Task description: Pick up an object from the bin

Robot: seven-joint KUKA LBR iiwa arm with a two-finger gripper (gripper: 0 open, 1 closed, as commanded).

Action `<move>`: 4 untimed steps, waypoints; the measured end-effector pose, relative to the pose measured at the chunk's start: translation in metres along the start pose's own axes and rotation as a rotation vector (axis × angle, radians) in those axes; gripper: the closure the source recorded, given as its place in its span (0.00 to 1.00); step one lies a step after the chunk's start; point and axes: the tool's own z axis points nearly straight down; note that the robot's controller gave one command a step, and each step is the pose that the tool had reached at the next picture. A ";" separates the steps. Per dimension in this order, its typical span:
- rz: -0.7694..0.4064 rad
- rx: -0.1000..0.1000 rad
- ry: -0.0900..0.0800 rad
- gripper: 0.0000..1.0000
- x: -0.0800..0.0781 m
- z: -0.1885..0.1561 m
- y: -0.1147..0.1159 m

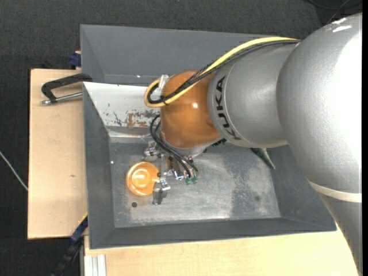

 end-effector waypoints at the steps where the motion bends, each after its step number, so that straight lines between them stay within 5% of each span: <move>1: -0.220 0.006 -0.010 0.00 -0.012 0.035 0.008; 2: -0.219 0.004 -0.016 1.00 -0.013 0.034 0.009; 3: -0.581 0.007 -0.016 1.00 -0.025 -0.130 -0.008; 4: -0.565 0.002 0.003 1.00 0.014 -0.070 0.015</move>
Offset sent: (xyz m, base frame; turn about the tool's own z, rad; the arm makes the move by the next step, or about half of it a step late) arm 0.0065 0.0103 -0.0381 -0.2218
